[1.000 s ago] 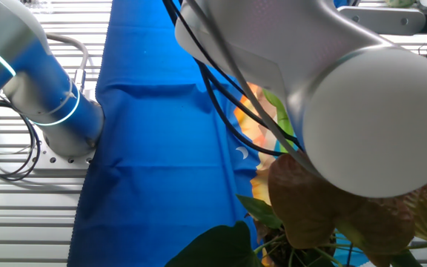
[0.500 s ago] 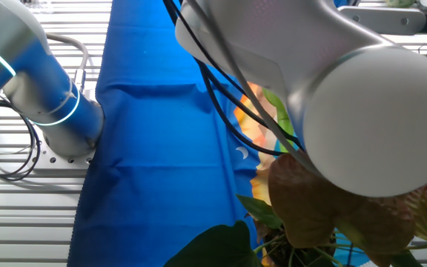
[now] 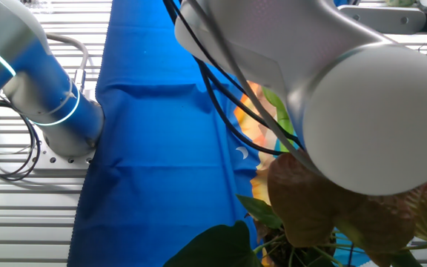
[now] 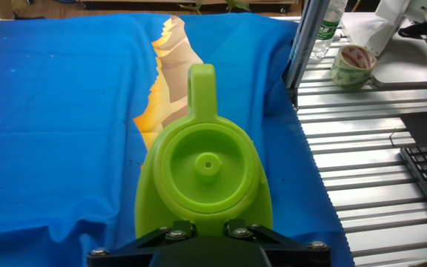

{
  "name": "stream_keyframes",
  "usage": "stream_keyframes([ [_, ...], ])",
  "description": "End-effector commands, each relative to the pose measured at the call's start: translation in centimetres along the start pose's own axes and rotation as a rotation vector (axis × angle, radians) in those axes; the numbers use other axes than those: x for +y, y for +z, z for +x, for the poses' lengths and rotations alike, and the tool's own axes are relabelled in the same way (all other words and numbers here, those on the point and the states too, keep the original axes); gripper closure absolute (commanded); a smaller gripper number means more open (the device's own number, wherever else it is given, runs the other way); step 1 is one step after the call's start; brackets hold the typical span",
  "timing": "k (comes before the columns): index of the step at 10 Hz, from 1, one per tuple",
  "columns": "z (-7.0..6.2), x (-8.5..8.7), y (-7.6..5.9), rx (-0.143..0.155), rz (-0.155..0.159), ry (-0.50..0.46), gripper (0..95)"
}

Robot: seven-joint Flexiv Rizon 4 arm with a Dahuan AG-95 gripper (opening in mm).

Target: Water the plant

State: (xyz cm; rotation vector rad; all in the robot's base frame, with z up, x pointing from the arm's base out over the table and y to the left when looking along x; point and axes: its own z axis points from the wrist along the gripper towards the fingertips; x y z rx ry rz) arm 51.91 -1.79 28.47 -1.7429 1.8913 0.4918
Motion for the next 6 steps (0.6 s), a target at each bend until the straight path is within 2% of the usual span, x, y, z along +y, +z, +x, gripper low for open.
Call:
stream_keyframes([
  [1, 0.01, -0.01, 0.01, 0.033, 0.001, -0.007, 95.0],
  [6, 0.02, -0.25, 0.2, 0.09, -0.003, -0.014, 95.0],
])
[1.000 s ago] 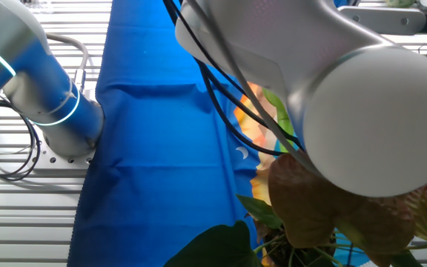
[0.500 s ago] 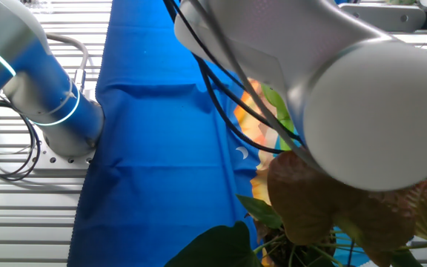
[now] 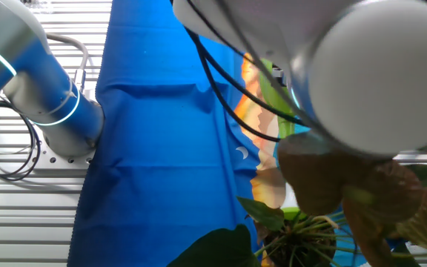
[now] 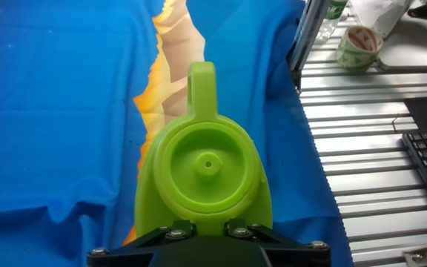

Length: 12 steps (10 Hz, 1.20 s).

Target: Water the plant

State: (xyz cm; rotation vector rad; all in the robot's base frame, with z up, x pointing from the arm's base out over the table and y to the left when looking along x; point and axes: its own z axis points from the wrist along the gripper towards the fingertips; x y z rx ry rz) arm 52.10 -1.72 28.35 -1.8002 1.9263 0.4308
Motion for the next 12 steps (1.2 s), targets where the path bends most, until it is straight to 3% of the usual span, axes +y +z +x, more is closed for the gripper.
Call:
stream_keyframes([
  [1, -0.1, -0.2, 0.2, 0.025, 0.001, 0.003, 95.0],
  [4, -0.5, -0.6, 0.7, 0.043, 0.001, 0.005, 95.0],
  [12, -1.4, -1.4, 2.1, 0.15, 0.001, 0.011, 95.0],
])
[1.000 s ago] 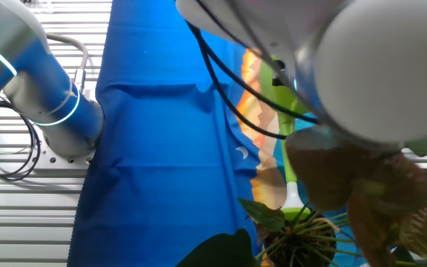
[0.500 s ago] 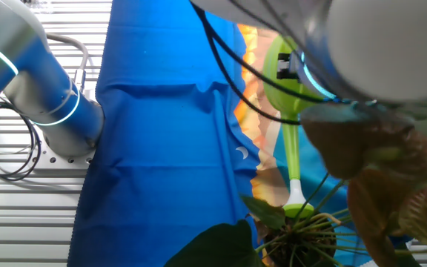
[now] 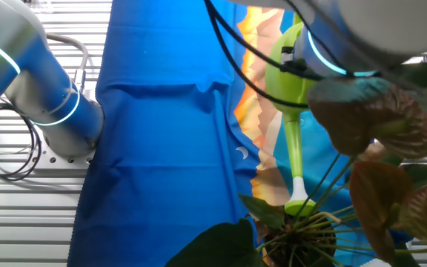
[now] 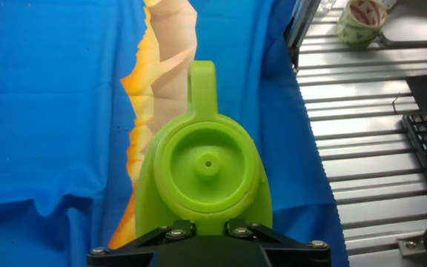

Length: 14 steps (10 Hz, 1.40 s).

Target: Water the plant

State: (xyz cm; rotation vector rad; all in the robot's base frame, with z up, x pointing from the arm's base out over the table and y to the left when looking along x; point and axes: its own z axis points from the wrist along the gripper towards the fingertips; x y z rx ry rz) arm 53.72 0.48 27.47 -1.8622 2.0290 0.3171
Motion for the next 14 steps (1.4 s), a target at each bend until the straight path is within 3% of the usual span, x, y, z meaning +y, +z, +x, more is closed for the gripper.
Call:
stream_keyframes([
  [1, -0.1, -0.1, 0.1, 0.03, 0.001, 0.003, 95.0],
  [5, -0.7, -0.3, 0.7, 0.078, 0.001, 0.011, 95.0],
  [10, -1.9, -0.3, 1.7, 0.166, 0.005, 0.036, 95.0],
  [14, -2.8, -0.5, 2.8, 0.203, 0.0, 0.057, 95.0],
])
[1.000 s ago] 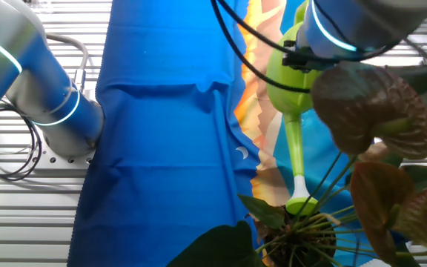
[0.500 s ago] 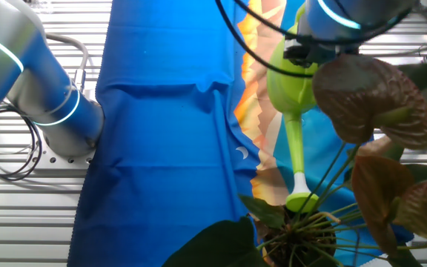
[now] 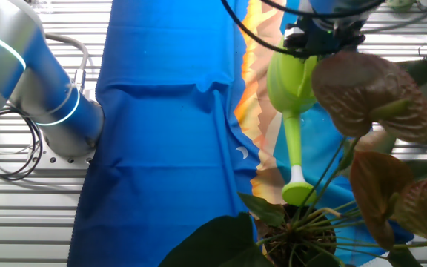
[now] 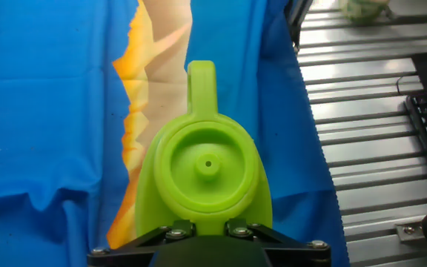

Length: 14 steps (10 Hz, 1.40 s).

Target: Water the plant

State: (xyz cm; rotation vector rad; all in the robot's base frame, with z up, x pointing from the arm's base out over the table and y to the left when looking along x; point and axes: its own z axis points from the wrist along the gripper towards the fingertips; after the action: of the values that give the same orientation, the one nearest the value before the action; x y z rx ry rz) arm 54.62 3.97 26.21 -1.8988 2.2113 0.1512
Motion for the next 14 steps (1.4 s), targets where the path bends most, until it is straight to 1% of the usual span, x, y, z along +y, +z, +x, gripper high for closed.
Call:
stream_keyframes([
  [1, -0.5, -0.1, 0.4, 0.027, -0.006, -0.002, 95.0],
  [2, -0.7, -0.1, 0.6, 0.042, -0.009, 0.001, 95.0],
  [3, -1.3, 0.0, 0.9, 0.076, -0.013, 0.007, 95.0],
  [4, -1.5, 0.1, 1.1, 0.092, -0.011, 0.008, 95.0],
  [5, -1.9, 0.2, 1.4, 0.095, -0.013, 0.019, 95.0],
  [7, -2.4, 0.3, 1.9, 0.11, -0.013, 0.031, 95.0],
  [10, -3.2, 0.5, 2.6, 0.169, -0.014, 0.033, 95.0],
  [12, -3.7, 0.8, 3.1, 0.211, -0.023, 0.032, 95.0],
  [13, -3.8, 0.9, 3.3, 0.223, -0.027, 0.032, 95.0],
  [14, -3.9, 1.0, 3.6, 0.225, -0.028, 0.03, 95.0],
])
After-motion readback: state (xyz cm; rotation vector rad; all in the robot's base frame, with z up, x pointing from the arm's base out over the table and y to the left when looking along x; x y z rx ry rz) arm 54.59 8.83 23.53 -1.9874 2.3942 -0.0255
